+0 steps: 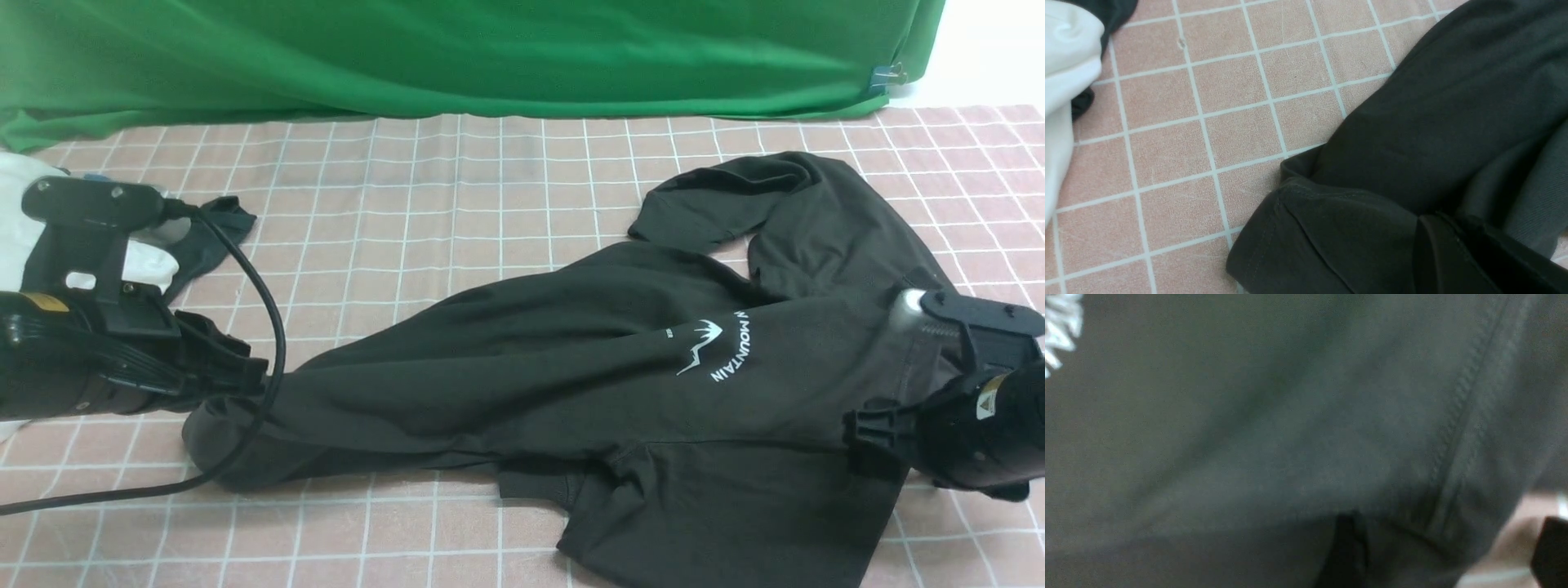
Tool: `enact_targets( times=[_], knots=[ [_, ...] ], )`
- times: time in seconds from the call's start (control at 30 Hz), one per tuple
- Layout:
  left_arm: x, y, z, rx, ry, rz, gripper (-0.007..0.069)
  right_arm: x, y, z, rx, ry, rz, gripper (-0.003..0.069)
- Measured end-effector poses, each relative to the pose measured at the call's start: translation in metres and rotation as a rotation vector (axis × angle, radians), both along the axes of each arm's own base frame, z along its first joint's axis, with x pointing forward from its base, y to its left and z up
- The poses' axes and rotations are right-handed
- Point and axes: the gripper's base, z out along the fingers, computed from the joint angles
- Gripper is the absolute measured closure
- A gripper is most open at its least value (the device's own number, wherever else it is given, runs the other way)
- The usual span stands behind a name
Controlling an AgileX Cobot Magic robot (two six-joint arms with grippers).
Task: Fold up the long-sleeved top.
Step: Spread the long sleeves with your arms and place them on the tabletop
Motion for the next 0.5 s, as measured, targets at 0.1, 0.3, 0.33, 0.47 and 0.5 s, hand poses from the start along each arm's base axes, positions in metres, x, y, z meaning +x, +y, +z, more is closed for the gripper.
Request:
enact_targets(
  times=[0.1, 0.3, 0.33, 0.47, 0.5],
  knots=[
    [0.000, 0.000, 0.000, 0.000, 0.000, 0.000, 0.0604, 0.003, 0.001, -0.002, 0.007, -0.013, -0.005, 0.0076],
    [0.000, 0.000, 0.000, 0.000, 0.000, 0.000, 0.0604, 0.005, 0.012, -0.003, 0.002, -0.043, 0.056, 0.0233],
    [0.000, 0.000, 0.000, 0.000, 0.000, 0.000, 0.0604, 0.005, 0.015, -0.003, 0.004, -0.047, 0.065, 0.0277],
    [0.000, 0.000, 0.000, 0.000, 0.000, 0.000, 0.0604, 0.004, 0.028, -0.004, 0.007, -0.070, 0.130, 0.0477],
    [0.000, 0.000, 0.000, 0.000, 0.000, 0.000, 0.0604, 0.003, 0.029, -0.003, 0.004, -0.070, 0.145, 0.0503]
  ],
)
